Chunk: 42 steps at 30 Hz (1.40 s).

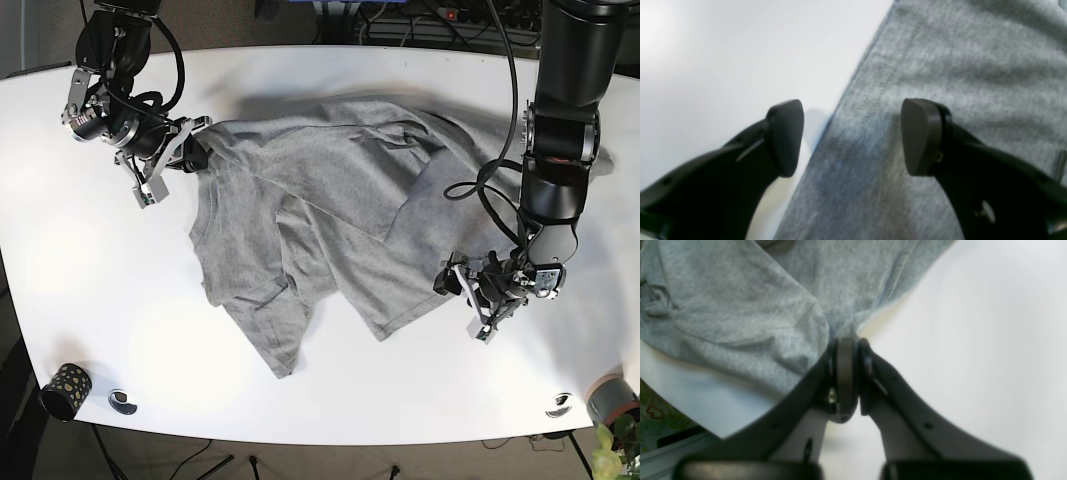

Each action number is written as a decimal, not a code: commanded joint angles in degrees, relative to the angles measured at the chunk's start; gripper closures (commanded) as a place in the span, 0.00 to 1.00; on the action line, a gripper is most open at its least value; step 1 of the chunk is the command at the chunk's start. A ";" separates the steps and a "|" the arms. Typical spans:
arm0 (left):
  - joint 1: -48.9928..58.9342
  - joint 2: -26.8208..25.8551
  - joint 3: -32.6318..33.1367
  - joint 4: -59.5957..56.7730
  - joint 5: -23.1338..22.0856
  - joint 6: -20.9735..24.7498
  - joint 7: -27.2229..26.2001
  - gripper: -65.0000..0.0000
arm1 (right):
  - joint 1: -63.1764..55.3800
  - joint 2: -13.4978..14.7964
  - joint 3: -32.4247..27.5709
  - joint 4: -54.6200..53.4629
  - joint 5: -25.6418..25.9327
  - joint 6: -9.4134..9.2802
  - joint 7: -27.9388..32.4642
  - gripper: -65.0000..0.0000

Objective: Fold the T-shirt properly
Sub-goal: 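Lower the left gripper and pinch the grey shirt's fabric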

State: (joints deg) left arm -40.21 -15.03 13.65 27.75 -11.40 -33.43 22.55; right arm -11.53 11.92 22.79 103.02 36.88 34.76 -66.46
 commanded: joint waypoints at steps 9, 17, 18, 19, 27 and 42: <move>1.83 0.48 0.02 0.69 0.01 -6.57 1.94 0.35 | 0.50 0.52 0.12 0.93 0.87 0.27 1.01 1.00; 1.92 3.29 -0.42 0.69 -0.16 -6.57 3.70 0.35 | 0.50 0.52 0.12 0.93 0.79 0.27 1.01 1.00; 1.92 3.64 -0.42 0.69 -0.25 -6.57 3.70 0.35 | 0.50 0.52 0.12 0.93 0.79 0.27 1.01 1.00; 1.92 3.82 -0.42 0.69 -1.04 -6.57 3.87 0.35 | 0.50 0.52 0.12 0.93 0.79 0.27 1.01 1.00; 1.92 3.91 -0.07 0.69 -3.06 -6.57 4.58 0.73 | 0.50 0.52 0.12 0.93 0.79 0.27 1.01 1.00; 3.85 0.92 -13.43 7.46 -3.06 -6.57 5.98 1.00 | 4.72 0.69 0.64 0.93 0.61 0.27 1.18 1.00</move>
State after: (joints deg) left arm -35.18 -12.73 1.69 31.44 -14.35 -40.36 27.53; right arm -8.23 11.77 23.11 103.00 36.36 34.79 -66.65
